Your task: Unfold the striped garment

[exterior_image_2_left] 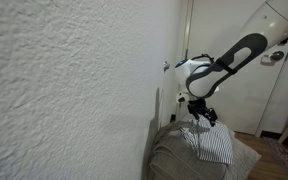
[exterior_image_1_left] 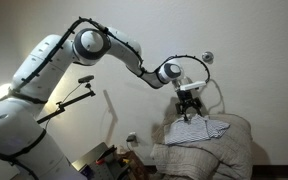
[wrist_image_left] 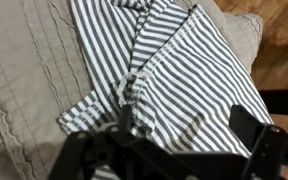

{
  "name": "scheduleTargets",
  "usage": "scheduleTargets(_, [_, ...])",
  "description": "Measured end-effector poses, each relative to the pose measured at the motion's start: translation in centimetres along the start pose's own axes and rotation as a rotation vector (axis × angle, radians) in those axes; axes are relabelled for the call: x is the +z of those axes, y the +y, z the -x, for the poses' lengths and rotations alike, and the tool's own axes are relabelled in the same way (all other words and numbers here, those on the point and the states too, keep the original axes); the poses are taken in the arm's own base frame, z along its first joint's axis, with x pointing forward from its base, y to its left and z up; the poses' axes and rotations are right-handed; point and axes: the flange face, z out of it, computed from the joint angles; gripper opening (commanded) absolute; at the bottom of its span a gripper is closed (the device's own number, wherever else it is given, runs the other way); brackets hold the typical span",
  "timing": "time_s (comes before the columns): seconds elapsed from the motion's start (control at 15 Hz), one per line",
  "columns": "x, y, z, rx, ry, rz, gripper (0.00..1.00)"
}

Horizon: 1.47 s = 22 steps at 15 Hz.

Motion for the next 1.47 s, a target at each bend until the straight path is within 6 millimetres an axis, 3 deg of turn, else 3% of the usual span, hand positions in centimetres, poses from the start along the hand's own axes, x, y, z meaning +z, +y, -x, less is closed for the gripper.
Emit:
scheduleTargets(0.13, [-0.3, -0.3, 0.0, -0.001, -0.005, 0.0, 0.8])
scheduleTargets(0.27, [-0.5, -0.6, 0.1, 0.008, -0.015, 0.002, 0.55])
scheduleTargets(0.4, [-0.7, -0.8, 0.2, 0.017, -0.032, 0.008, 0.46])
scheduleTargets(0.73, [-0.9, -1.1, 0.5, 0.035, -0.076, 0.023, 0.05])
scheduleTargets(0.8, [-1.0, -1.1, 0.5, 0.039, -0.085, 0.026, 0.01])
scheduleTargets(1.47, [-1.9, -1.1, 0.5, 0.028, -0.12, 0.051, 0.01])
